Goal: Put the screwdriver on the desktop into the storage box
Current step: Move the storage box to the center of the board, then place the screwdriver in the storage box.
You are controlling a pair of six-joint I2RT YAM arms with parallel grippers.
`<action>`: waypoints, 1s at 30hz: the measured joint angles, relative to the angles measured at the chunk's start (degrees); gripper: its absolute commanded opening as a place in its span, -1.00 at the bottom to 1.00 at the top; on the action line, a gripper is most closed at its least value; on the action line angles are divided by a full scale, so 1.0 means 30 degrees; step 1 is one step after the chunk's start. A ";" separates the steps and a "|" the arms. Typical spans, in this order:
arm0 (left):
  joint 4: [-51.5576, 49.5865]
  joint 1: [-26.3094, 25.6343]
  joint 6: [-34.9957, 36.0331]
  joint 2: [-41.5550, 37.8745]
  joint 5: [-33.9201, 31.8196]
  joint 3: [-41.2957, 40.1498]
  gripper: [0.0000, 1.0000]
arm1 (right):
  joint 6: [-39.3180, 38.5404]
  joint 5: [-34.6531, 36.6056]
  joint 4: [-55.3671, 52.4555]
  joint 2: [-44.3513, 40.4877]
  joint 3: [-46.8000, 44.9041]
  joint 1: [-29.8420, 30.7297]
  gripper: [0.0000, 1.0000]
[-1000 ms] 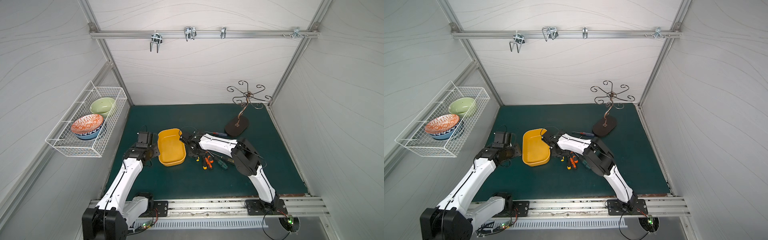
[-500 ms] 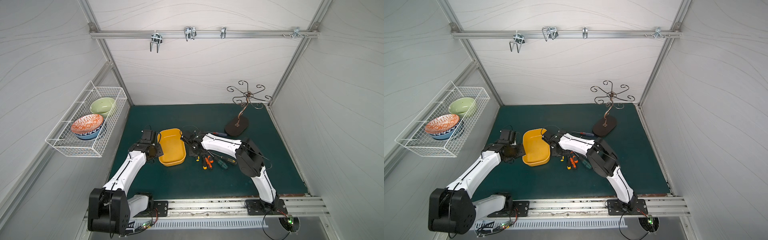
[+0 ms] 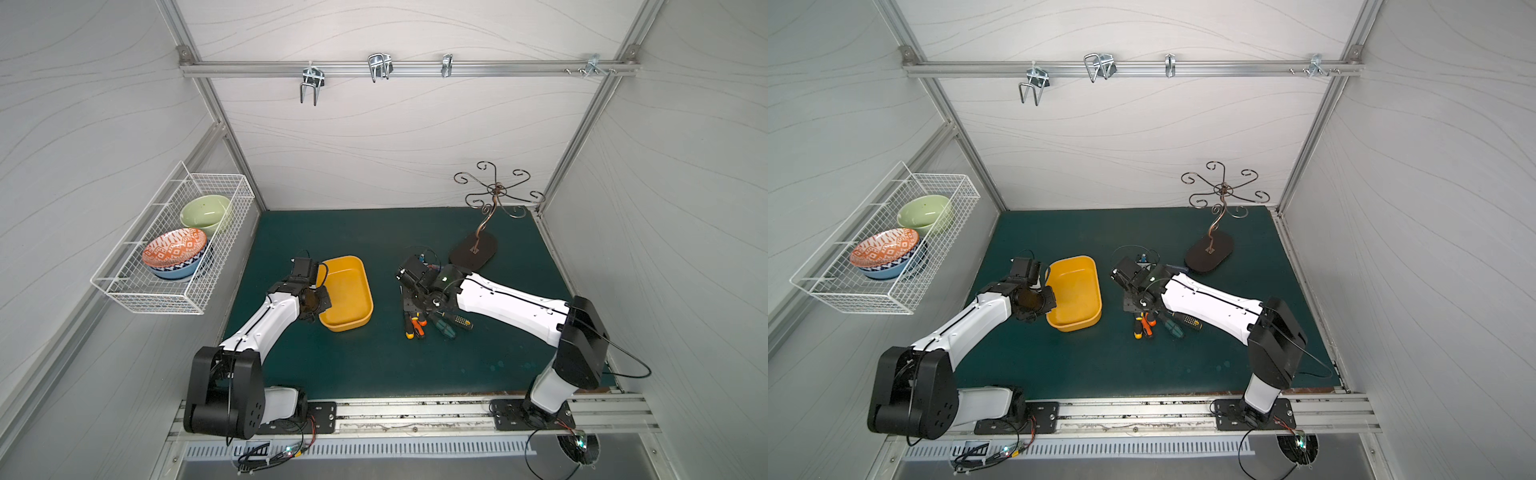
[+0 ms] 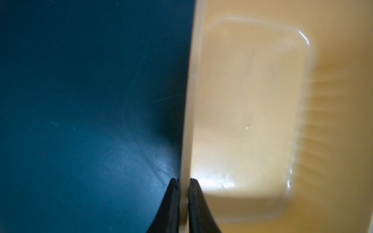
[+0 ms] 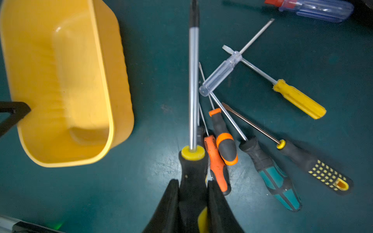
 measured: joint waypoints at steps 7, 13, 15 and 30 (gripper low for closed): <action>0.0364 -0.1945 -0.0452 0.0262 -0.0765 0.0153 -1.00 | -0.0087 -0.0095 -0.0080 -0.1253 -0.0459 -0.0036 -0.93; 0.0401 -0.4430 -0.1246 0.0146 -0.0991 0.0153 -1.00 | -0.0248 -0.0576 -0.0124 -0.1967 -0.0459 -0.0036 -0.92; 0.0408 -0.5158 -0.1610 -0.0015 -0.1107 0.0124 -0.94 | -0.0248 -0.0831 -0.0124 -0.1974 -0.0452 -0.0007 -0.93; -0.1035 -0.5865 -0.5231 -0.5705 -0.4546 -0.0284 -0.38 | 0.0299 -0.2878 0.0743 0.3024 0.4000 0.1851 -0.93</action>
